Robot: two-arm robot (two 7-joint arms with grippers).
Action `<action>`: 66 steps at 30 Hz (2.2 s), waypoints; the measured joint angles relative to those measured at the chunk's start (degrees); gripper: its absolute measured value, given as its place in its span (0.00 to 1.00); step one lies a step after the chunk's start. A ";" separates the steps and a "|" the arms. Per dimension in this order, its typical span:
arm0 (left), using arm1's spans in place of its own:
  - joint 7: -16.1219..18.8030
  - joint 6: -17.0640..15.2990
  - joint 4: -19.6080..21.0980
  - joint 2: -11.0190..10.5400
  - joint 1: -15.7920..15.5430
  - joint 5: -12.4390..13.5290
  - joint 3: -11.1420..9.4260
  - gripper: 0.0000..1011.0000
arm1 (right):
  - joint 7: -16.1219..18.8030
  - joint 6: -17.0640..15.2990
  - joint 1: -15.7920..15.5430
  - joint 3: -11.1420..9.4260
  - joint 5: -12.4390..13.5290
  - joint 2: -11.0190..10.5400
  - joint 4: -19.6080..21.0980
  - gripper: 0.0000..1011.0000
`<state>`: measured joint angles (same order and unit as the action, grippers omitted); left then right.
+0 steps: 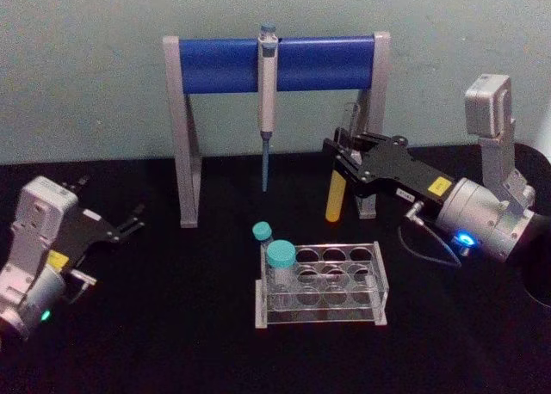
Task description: Pick up the test tube from the test tube rack, shake it, then place it back into the test tube rack.
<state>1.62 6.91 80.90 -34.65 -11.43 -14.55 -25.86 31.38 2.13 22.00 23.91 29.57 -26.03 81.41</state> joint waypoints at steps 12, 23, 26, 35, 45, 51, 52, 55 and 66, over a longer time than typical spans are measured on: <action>0.00 0.00 0.00 0.00 0.00 0.00 0.00 1.00 | 0.24 -0.02 -0.09 -0.25 0.00 0.02 0.14 0.23; 0.00 0.00 0.00 0.00 0.00 0.00 0.00 1.00 | 0.32 -0.10 -0.08 -0.32 -0.02 0.10 0.13 0.23; 0.00 0.00 0.00 0.00 0.00 0.00 0.00 1.00 | 0.44 -0.08 -0.06 -0.33 -0.01 0.12 0.07 0.23; 0.00 0.00 0.00 0.00 0.00 0.00 0.00 1.00 | 0.54 -0.04 -0.05 -0.33 0.04 0.12 0.04 0.23; 0.00 0.00 0.00 0.00 0.00 0.00 0.00 1.00 | 0.62 -0.01 -0.17 -0.32 0.16 -0.03 0.40 0.23; 0.00 0.00 0.00 0.00 0.00 0.00 0.00 1.00 | 0.72 -0.02 -0.33 -0.39 0.30 -0.31 0.95 0.23; 0.00 0.00 0.00 0.00 0.00 0.00 0.00 1.00 | 0.73 -0.02 -0.39 -0.42 0.36 -0.37 1.07 0.23; 0.00 0.00 0.00 0.00 0.00 0.00 0.00 1.00 | 0.94 -0.08 -0.97 -0.57 0.73 -0.76 2.05 0.23; 0.00 0.00 0.00 0.00 0.00 0.00 0.00 1.00 | 0.54 -1.15 -6.09 -0.96 1.92 -3.70 8.60 0.23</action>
<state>1.62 6.91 80.90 -34.65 -11.43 -14.55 -25.86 31.92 0.99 15.91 22.95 31.49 -29.73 90.02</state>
